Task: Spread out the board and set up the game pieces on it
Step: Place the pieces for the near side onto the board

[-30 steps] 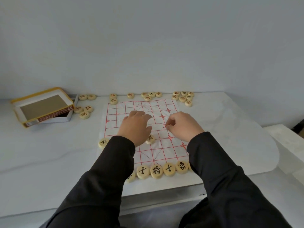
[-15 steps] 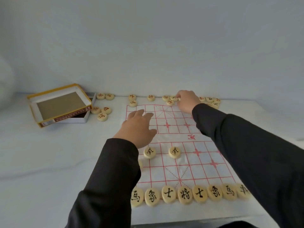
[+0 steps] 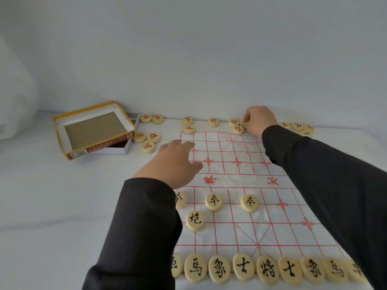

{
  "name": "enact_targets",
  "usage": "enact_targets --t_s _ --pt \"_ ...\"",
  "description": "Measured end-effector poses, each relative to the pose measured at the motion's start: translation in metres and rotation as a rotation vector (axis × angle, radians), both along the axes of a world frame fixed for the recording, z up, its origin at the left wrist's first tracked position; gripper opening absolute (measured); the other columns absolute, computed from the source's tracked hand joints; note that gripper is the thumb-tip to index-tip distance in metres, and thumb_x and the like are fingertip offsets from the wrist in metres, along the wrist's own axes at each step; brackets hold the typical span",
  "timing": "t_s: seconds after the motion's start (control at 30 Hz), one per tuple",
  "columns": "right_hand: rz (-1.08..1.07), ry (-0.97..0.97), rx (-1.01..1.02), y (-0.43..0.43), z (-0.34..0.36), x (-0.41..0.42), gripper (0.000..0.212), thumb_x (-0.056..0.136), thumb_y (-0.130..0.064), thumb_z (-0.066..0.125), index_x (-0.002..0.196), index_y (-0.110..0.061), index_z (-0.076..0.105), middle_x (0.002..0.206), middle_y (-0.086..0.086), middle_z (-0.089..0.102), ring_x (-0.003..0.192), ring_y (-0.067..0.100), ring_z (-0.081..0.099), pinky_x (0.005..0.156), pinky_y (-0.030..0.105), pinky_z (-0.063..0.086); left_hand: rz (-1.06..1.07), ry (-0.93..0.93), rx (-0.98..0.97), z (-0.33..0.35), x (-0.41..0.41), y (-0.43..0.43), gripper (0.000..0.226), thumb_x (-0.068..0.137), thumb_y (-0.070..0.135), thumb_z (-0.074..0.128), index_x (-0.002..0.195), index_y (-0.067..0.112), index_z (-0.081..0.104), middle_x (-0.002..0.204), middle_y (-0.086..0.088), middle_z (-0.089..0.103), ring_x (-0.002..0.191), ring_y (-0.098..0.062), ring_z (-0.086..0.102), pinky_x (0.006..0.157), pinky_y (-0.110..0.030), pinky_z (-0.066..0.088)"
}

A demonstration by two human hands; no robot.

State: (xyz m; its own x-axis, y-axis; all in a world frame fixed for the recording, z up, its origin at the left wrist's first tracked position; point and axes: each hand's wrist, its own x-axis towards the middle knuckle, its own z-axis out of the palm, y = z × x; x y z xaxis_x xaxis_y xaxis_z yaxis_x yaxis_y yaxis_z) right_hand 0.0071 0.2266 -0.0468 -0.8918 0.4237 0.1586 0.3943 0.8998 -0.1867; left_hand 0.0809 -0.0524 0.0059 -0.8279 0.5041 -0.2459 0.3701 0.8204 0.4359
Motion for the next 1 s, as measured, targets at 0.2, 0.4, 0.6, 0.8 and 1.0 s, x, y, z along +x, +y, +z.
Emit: enact_targets --t_s 0.2,0.4,0.6,0.8,1.0 --pt "-0.092 0.142 -0.081 -0.023 0.024 0.025 0.018 0.085 -0.022 0.060 0.099 -0.011 0.064 0.097 0.005 0.064 0.094 0.025 0.058 0.079 0.034 0.048 -0.005 -0.034 -0.033 0.001 0.000 0.000 0.056 0.095 0.038 0.045 0.146 0.025 0.025 0.151 0.001 0.026 0.138 -0.021 0.025 0.109 -0.037 0.026" --pt "-0.028 0.216 -0.397 -0.065 0.044 0.096 0.008 0.080 -0.020 0.067 0.086 -0.016 0.065 0.079 -0.006 0.060 0.078 0.014 0.058 0.067 0.026 0.045 -0.052 -0.042 -0.024 0.005 0.015 0.012 0.055 0.096 0.036 0.045 0.146 0.026 0.025 0.150 -0.001 0.029 0.134 -0.022 0.033 0.107 -0.035 0.030" --pt "-0.019 0.191 -0.526 -0.081 0.045 0.156 0.012 0.079 -0.022 0.070 0.088 -0.016 0.066 0.087 -0.003 0.065 0.081 0.012 0.060 0.068 0.025 0.049 -0.135 -0.026 -0.011 0.003 0.034 0.032 0.051 0.096 0.034 0.046 0.144 0.025 0.030 0.149 0.001 0.034 0.134 -0.019 0.035 0.108 -0.032 0.029" --pt "-0.093 0.111 -0.340 -0.064 0.043 0.207 0.014 0.082 -0.025 0.069 0.093 -0.016 0.066 0.091 -0.004 0.063 0.086 0.013 0.059 0.072 0.024 0.044 -0.221 -0.041 -0.055 -0.006 0.051 0.050 0.049 0.097 0.032 0.045 0.143 0.024 0.032 0.148 0.000 0.036 0.133 -0.021 0.036 0.109 -0.032 0.028" --pt "0.086 -0.106 -0.389 -0.048 0.037 0.224 0.017 0.081 -0.021 0.071 0.096 -0.023 0.064 0.098 -0.004 0.064 0.089 0.010 0.059 0.073 0.017 0.046 -0.258 0.013 -0.063 -0.014 0.060 0.063 0.048 0.096 0.031 0.046 0.142 0.024 0.034 0.147 -0.001 0.037 0.133 -0.021 0.036 0.108 -0.033 0.030"
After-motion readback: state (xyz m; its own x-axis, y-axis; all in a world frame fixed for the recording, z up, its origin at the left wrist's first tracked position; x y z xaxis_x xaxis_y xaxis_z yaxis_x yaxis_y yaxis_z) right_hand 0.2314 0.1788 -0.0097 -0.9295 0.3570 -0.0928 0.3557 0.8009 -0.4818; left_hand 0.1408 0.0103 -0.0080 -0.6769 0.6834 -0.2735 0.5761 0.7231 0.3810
